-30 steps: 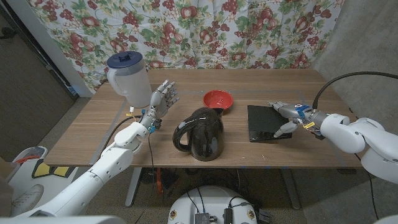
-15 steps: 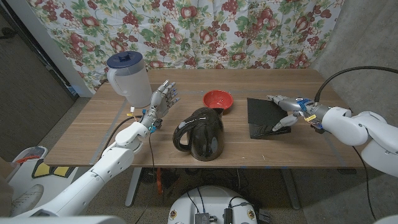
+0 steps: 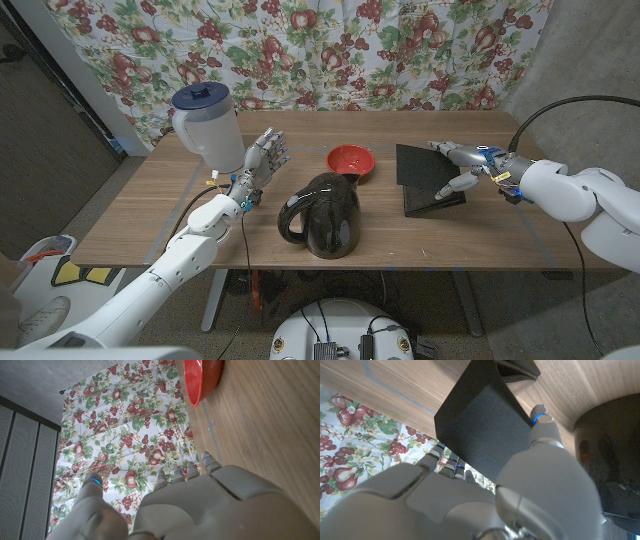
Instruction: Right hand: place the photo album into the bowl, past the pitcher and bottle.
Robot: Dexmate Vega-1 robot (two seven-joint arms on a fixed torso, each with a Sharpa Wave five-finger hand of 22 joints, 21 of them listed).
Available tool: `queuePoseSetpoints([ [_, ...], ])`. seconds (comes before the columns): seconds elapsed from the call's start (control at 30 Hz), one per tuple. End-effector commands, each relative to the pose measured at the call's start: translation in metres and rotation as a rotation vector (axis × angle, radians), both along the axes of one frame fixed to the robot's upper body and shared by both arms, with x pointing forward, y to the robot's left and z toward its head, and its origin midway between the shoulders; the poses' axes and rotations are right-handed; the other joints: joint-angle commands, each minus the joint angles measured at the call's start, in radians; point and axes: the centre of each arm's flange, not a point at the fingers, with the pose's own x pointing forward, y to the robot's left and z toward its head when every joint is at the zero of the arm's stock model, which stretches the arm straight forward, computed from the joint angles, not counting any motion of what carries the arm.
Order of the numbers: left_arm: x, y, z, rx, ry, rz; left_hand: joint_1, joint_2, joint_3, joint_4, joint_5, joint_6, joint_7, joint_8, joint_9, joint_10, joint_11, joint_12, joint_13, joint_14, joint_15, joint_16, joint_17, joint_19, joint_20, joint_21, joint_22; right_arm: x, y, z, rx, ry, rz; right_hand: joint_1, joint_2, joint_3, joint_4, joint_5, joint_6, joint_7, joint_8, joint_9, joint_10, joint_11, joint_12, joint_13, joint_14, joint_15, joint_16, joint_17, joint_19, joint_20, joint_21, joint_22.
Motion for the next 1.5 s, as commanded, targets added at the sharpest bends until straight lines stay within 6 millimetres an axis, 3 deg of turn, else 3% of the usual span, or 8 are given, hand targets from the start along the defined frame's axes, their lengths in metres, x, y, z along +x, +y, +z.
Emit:
queuePoseSetpoints([
  [0.03,0.002,-0.003,0.0,0.001,0.003,-0.004,-0.002,0.0,-0.004,0.001,0.005,0.008,0.0,0.001,0.004,-0.003,-0.002,-0.002,0.004,-0.052,0.005,0.004,0.003,-0.005,-0.001,0.001,0.002,-0.002,0.003,0.019,0.04,-0.019,0.034,0.138,0.144,0.12,0.089,0.007,-0.194,-0.005,0.004,0.002,0.016,-0.013,0.106,0.135,0.025,-0.018,0.004,0.004,0.036,-0.02,0.009,0.005],
  [1.5,-0.007,0.003,-0.018,-0.034,0.006,0.018,-0.002,0.001,-0.006,0.0,0.005,0.008,0.0,0.001,0.004,-0.003,-0.002,-0.002,0.004,-0.054,0.004,0.004,0.003,-0.006,-0.001,0.001,0.002,0.003,0.031,0.072,0.055,-0.088,0.175,0.12,0.135,0.135,0.092,0.027,-0.181,-0.004,0.0,0.001,0.024,-0.011,0.136,0.163,0.04,-0.015,-0.013,0.019,0.045,-0.012,0.005,0.006],
])
